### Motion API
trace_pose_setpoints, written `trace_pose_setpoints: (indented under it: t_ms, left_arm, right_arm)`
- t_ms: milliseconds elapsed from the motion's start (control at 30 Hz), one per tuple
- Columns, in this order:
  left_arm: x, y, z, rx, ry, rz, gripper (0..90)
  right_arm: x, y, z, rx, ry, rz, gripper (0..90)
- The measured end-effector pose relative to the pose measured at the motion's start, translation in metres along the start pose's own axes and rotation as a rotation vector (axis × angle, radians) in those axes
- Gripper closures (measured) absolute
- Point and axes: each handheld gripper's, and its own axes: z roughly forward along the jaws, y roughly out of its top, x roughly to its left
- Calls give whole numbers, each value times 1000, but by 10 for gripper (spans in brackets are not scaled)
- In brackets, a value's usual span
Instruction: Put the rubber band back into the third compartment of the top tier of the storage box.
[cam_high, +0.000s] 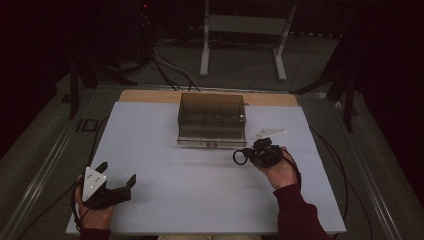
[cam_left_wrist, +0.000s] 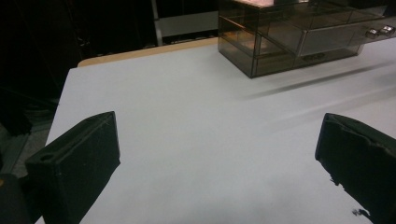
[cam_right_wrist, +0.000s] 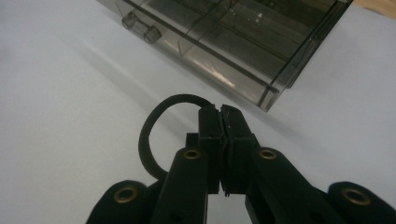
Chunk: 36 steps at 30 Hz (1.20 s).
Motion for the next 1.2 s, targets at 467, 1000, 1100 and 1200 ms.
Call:
trace_pose_setpoints:
  t_ms: [467, 1000, 1100, 1200]
  left_arm:
    - [0, 0, 0, 0, -1, -1, 6]
    - [0, 0, 0, 0, -2, 1, 6]
    - [0, 0, 0, -1, -1, 1, 6]
    - [0, 0, 0, -1, -1, 0, 6]
  right_arm:
    - [2, 10, 0, -10, -3, -9, 892]
    - [2, 20, 3, -22, 1, -2, 892]
    - [2, 22, 4, -26, -1, -4, 891]
    - [3, 25, 5, -26, 0, -3, 891]
